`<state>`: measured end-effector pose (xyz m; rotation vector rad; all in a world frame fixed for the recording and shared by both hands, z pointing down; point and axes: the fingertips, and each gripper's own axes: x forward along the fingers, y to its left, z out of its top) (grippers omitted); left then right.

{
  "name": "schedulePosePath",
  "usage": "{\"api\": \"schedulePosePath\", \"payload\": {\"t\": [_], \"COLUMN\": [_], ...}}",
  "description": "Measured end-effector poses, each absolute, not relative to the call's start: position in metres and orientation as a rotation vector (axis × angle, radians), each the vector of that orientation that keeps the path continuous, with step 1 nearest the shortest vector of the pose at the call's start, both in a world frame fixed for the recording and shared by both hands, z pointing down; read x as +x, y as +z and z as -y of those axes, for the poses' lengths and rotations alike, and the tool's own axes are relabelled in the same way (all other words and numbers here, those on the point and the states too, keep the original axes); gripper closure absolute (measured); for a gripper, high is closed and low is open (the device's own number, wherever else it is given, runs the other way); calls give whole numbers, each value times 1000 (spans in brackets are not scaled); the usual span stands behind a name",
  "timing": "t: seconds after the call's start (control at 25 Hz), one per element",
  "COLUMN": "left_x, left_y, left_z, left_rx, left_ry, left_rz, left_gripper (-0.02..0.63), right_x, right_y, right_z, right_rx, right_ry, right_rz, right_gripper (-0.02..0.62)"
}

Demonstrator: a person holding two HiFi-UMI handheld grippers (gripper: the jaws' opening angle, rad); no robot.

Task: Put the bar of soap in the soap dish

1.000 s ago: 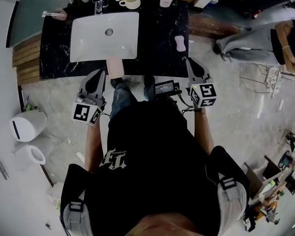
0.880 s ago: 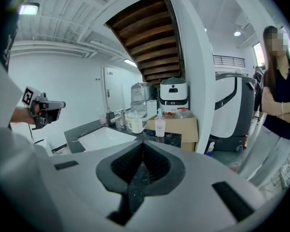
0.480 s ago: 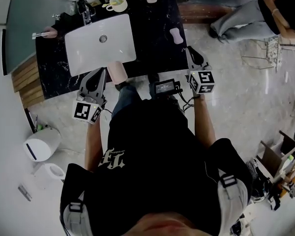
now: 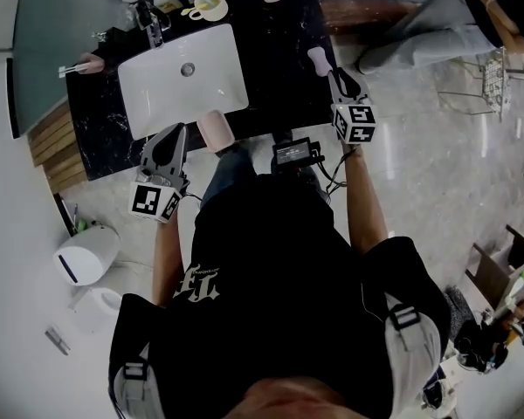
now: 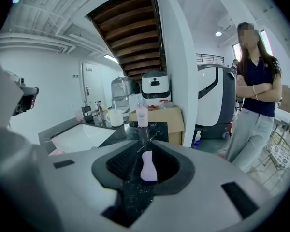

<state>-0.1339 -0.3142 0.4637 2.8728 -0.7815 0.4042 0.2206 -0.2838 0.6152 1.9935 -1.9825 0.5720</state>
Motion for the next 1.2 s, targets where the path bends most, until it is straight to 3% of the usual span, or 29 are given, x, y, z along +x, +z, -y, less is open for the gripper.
{"api": "schedulePosePath", "payload": {"t": [0.2, 0.32, 1.2], "left_x": [-139, -142, -157], "left_y": [466, 466, 469], "left_z": [318, 318, 328], "left_rx": [2849, 2832, 2742], "left_ry": [428, 439, 452], "left_rz": [828, 868, 1058], "left_gripper": [604, 604, 604], "right_x": [228, 232, 227], "right_y": [650, 671, 745], "right_z": [304, 317, 361], "right_rx": [1952, 1919, 1695], "right_ry": [615, 643, 801], "right_rz": [1929, 1907, 1761], "right_gripper": [396, 353, 348]}}
